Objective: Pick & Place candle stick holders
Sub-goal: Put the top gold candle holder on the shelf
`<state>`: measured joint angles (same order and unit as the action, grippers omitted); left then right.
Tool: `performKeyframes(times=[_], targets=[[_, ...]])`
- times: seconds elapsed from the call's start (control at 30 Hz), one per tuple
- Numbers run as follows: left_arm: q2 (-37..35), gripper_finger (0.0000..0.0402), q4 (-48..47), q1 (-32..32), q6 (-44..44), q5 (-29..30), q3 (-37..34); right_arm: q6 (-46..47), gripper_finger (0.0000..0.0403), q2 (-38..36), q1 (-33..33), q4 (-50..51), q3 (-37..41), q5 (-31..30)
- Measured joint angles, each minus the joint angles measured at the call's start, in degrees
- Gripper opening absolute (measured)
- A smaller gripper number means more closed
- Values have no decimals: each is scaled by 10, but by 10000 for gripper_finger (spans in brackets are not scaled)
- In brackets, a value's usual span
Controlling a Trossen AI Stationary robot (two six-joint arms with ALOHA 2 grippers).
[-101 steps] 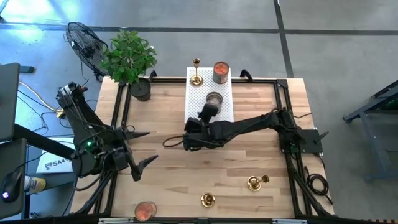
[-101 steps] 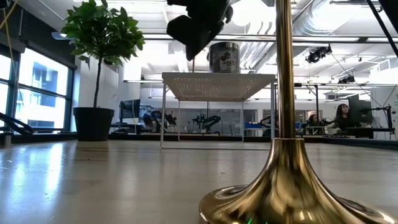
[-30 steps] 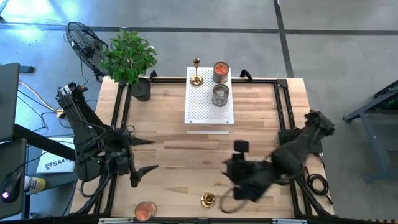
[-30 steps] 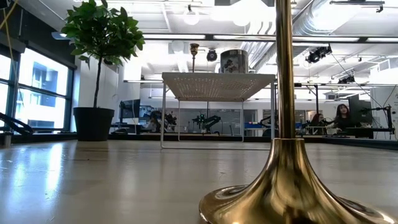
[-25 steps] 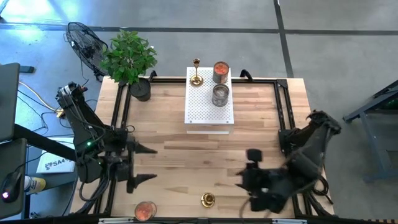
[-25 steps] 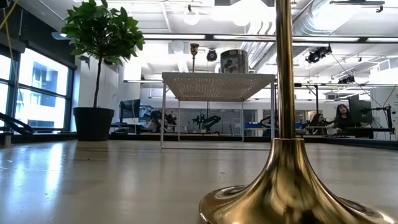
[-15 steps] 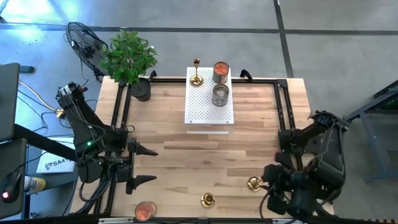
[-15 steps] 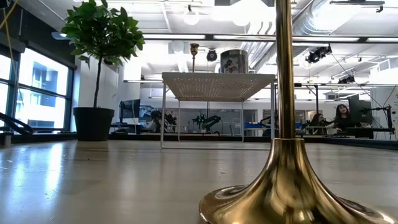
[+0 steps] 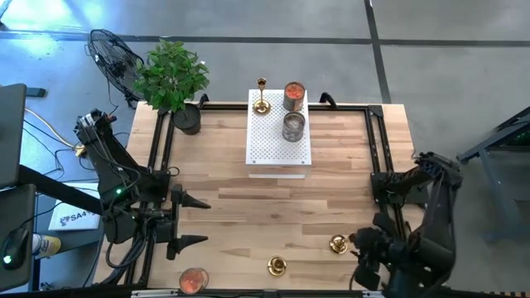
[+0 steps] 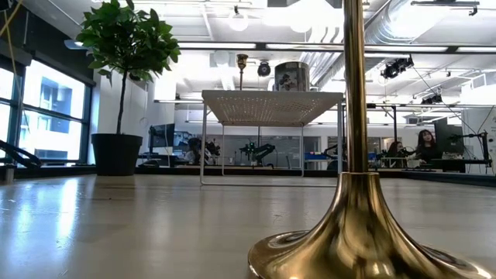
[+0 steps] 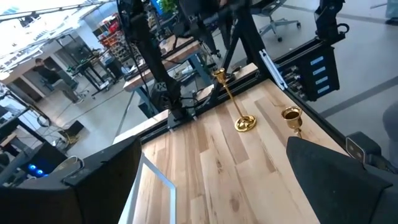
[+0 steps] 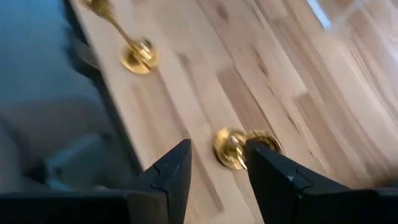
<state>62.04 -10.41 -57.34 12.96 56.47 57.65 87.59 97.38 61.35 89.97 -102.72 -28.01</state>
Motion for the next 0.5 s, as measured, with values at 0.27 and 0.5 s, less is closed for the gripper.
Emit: performKeyframes(times=[0.27, 0.5], targets=[[0, 397, 0, 0, 1, 0, 0, 11, 145, 0, -3, -9, 89, 93], [0, 397, 0, 0, 2, 1, 0, 6, 145, 0, -10, -7, 95, 89]])
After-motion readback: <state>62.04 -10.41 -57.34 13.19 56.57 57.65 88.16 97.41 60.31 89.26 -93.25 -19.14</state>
